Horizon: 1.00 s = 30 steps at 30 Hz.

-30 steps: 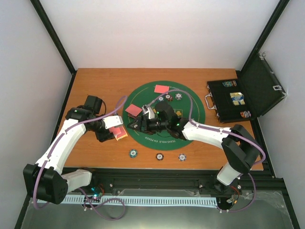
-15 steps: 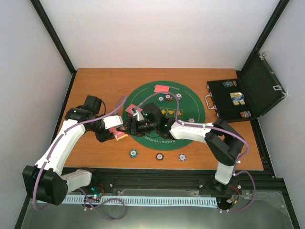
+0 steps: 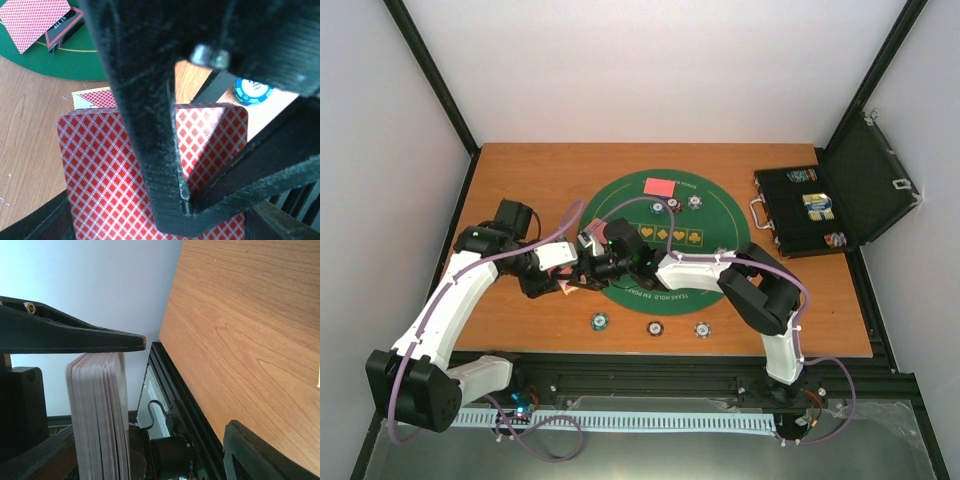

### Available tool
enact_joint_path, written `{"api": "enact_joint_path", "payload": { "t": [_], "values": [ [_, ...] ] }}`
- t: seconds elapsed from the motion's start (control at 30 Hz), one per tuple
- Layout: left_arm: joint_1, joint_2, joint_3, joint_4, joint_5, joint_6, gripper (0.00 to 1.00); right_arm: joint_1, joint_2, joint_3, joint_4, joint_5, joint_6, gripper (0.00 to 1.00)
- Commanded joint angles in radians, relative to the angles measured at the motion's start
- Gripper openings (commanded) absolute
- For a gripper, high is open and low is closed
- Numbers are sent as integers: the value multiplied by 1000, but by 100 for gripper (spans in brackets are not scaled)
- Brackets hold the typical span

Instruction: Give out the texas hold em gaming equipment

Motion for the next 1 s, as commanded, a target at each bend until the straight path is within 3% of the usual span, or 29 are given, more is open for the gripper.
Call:
{"api": "enact_joint_path", "payload": {
  "t": [0.0,0.13,0.8,0.87,0.97],
  "values": [
    [5,-23,44,-11,20,22,1,-3,6,-4,48,-11,11,67],
    [5,-23,45,-10,19,25,1,-20,-21,-56,62,-9,14,59],
    [5,-26,36,-5,9,31,1,-44,-115,-149,34,14,-20,45],
    [5,-25,34,-5,11,31,1,-46,-121,-147,22,16,-28,49],
    [5,-24,32,-4,15,32,1,-40,-114,-129,43,0,-23,63]
  ]
}}
